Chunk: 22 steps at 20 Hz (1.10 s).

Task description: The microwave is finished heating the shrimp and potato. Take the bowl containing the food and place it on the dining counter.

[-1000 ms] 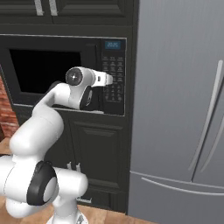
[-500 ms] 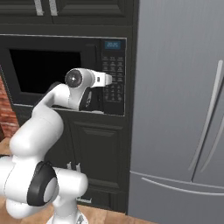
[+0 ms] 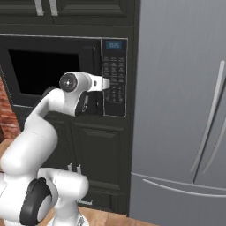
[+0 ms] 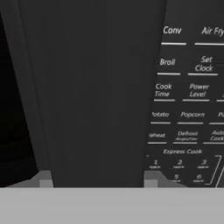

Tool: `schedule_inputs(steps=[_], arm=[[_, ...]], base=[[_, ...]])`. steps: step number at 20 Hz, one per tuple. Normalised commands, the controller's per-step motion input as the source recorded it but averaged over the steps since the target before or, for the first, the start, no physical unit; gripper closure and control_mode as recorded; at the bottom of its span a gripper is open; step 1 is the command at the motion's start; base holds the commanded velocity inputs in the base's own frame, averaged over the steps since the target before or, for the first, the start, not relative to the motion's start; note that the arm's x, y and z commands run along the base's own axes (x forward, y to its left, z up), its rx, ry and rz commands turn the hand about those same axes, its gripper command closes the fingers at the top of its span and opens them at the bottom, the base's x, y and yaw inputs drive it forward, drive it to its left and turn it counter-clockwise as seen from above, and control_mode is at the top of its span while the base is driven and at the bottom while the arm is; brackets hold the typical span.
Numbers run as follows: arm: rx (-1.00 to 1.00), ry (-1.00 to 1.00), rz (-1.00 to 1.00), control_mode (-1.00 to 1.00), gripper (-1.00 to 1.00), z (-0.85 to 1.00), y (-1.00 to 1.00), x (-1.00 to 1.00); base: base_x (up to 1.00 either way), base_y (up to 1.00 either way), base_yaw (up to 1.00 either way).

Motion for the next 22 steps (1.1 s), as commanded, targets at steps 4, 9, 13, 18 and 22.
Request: schedule_inputs(steps=[4,9,13,18,22], arm=[[0.0,0.0,0.0,-1.0,1.0,0.47,0.42,-0.71],[0.0,0.0,-0.09,-1.0,1.0,0.58,0.59,-0.8],[0.0,0.0,-0.12,-1.0,1.0,0.66,0.66,-0.94],[0.0,0.0,-0.12,-1.0,1.0,0.74,0.71,-0.95],[0.0,0.0,-0.13,-1.0,1.0,0.79,0.86,-0.86]], base=[[0.0,0.0,0.0],[0.0,0.0,0.0],[0.0,0.0,0.0],[0.0,0.0,0.0],[0.0,0.0,0.0]])
